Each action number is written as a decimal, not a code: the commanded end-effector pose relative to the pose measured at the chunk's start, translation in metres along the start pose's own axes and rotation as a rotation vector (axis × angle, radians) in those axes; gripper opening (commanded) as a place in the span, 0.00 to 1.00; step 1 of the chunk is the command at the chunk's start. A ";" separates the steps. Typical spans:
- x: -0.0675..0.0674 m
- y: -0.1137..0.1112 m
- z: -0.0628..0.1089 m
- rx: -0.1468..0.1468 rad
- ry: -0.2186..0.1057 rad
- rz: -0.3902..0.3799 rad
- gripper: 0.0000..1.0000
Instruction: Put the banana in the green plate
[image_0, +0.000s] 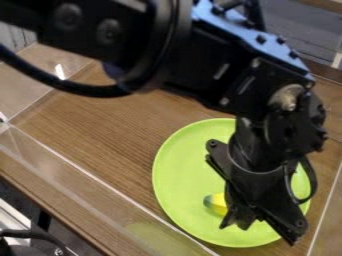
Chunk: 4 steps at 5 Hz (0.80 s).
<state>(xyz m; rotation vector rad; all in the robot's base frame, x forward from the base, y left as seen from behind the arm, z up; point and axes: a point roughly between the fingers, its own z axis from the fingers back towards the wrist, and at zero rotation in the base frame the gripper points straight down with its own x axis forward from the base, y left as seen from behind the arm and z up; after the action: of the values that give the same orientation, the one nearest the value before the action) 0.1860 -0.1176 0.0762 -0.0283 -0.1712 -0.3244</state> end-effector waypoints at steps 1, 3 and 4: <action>0.003 0.003 0.002 0.001 -0.008 0.026 0.00; 0.003 0.007 0.001 0.006 0.003 0.067 0.00; 0.002 0.008 -0.001 0.009 0.009 0.087 0.00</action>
<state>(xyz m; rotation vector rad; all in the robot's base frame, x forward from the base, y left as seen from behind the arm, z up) 0.1877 -0.1104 0.0729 -0.0202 -0.1495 -0.2472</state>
